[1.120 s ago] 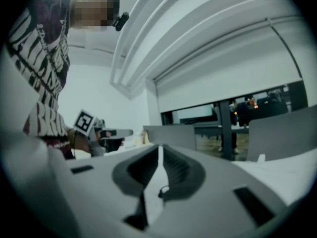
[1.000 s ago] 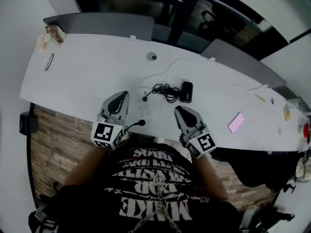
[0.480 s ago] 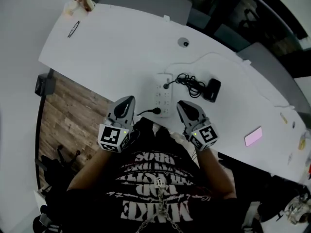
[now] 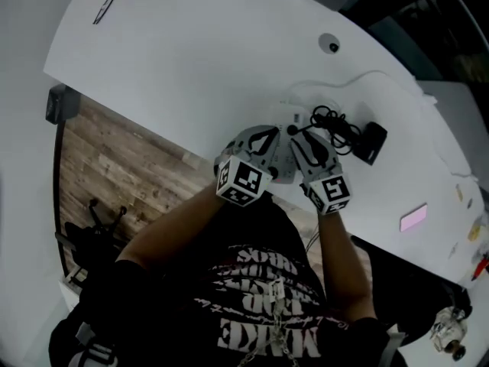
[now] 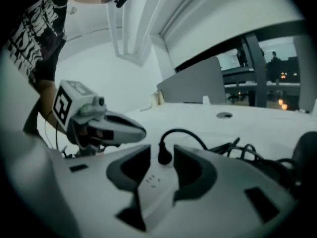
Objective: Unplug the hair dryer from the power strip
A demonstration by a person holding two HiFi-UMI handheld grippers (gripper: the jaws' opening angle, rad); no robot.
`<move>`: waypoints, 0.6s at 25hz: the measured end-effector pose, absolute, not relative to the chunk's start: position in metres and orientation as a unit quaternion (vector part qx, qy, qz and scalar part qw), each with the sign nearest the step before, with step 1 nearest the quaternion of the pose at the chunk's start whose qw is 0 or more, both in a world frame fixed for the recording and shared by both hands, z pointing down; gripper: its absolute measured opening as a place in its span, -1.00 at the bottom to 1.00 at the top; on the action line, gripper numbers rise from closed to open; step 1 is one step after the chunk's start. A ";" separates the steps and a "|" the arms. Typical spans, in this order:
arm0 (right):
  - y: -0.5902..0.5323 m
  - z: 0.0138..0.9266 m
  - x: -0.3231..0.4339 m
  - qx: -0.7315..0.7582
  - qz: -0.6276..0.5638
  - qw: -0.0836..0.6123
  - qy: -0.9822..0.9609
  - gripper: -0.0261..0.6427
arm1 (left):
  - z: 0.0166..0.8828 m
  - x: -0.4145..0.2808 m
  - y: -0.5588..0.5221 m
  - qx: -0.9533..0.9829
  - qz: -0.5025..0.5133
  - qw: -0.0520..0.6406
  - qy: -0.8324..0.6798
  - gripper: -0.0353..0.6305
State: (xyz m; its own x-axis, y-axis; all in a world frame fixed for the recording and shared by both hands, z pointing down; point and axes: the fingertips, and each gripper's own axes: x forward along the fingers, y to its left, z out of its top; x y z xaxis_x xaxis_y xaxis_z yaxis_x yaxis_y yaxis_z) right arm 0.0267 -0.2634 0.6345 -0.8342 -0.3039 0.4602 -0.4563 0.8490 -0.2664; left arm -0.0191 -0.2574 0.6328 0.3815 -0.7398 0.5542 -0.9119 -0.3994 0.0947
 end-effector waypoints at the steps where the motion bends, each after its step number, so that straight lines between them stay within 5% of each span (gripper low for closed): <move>1: -0.269 0.638 0.022 0.208 0.186 0.198 -0.940 -0.48 | 0.646 -0.015 -0.265 0.811 0.229 0.195 -0.502 -0.82; 9: -0.294 0.631 -0.003 0.237 0.217 0.124 -0.939 -0.69 | 0.676 -0.008 -0.281 0.823 0.288 0.117 -0.476 -0.82; 15: -0.340 0.591 0.021 0.274 0.332 -0.058 -0.901 -0.69 | 0.677 -0.004 -0.301 0.820 0.298 0.104 -0.478 -0.82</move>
